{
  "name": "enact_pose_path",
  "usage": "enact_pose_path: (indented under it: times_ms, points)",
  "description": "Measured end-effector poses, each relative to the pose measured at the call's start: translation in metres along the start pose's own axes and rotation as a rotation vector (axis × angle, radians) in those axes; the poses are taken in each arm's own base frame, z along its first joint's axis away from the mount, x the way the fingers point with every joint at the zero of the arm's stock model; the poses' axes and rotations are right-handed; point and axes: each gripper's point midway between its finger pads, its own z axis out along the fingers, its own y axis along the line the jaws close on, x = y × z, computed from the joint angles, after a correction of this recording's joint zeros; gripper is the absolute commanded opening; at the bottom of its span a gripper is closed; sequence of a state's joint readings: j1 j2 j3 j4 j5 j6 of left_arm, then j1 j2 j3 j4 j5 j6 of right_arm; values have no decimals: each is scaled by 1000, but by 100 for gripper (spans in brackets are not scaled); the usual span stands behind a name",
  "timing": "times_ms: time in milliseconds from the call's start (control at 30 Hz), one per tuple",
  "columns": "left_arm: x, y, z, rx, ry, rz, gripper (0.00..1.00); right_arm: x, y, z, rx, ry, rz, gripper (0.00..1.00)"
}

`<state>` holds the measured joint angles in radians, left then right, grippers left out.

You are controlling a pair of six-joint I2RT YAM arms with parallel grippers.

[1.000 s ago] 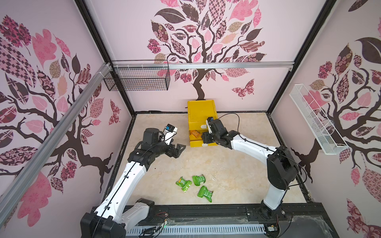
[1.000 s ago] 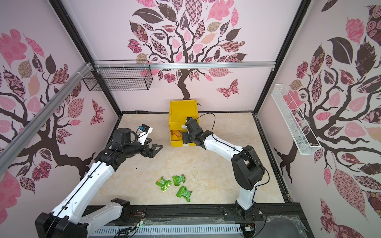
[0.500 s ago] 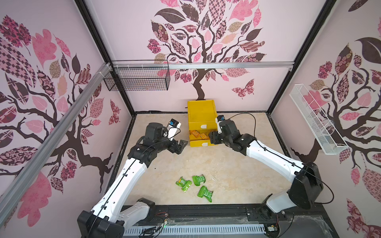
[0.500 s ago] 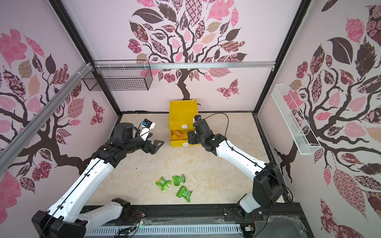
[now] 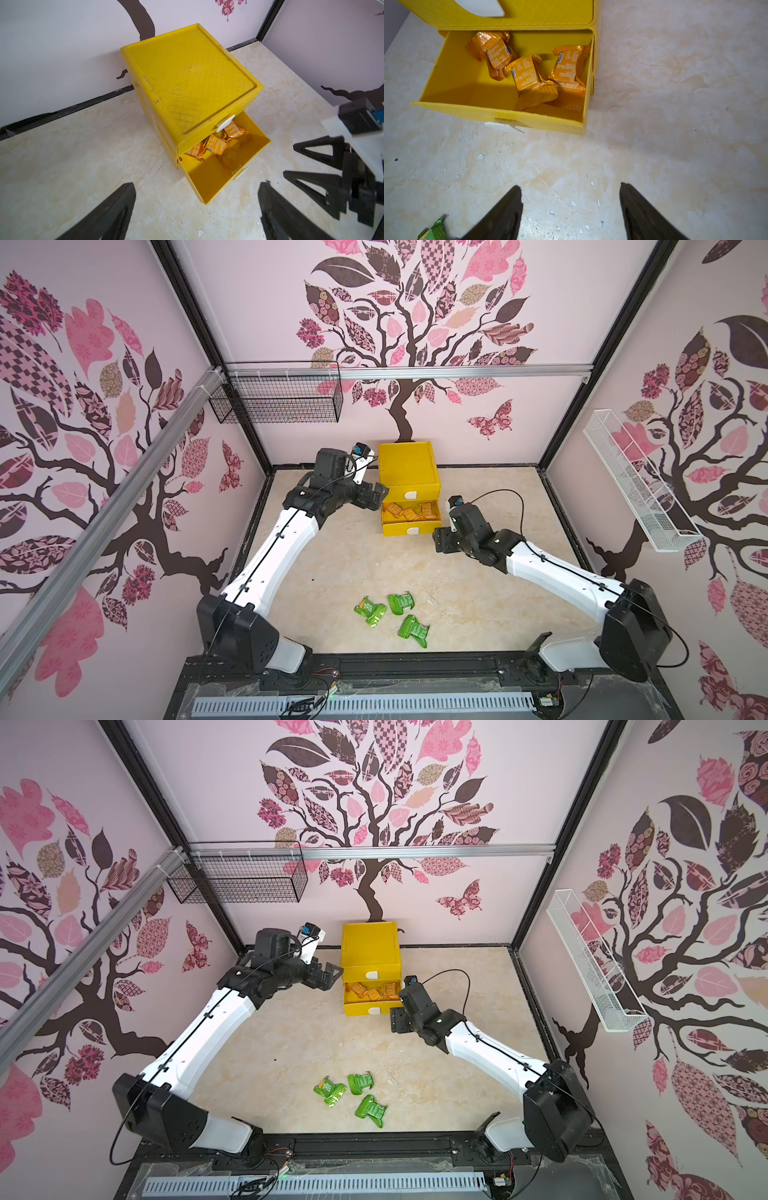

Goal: Place the cookies into the drawer by color
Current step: Close the drawer in the storage box.

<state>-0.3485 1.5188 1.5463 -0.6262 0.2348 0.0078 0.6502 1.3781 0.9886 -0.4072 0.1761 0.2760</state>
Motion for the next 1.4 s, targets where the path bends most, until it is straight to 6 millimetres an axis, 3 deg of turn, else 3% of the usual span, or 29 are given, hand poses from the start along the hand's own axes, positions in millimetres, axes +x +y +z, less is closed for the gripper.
enact_pose_path:
  times_ms: [100,367,767,867,1100,1400]
  points:
    - [-9,5,19,-3,13,-50,97,4,-2,3,-1,2,4,77]
    - [-8,16,66,-7,91,-135,94,0,4,20,-36,5,7,74]
    - [-1,47,113,-17,163,-255,84,-2,5,46,-60,2,22,70]
    - [6,52,121,-10,182,-288,79,-7,4,50,-65,-15,30,69]
    - [6,44,127,57,173,-323,63,-20,9,60,-85,-71,31,60]
    - [6,45,129,78,146,-349,57,-26,0,84,-62,-104,43,57]
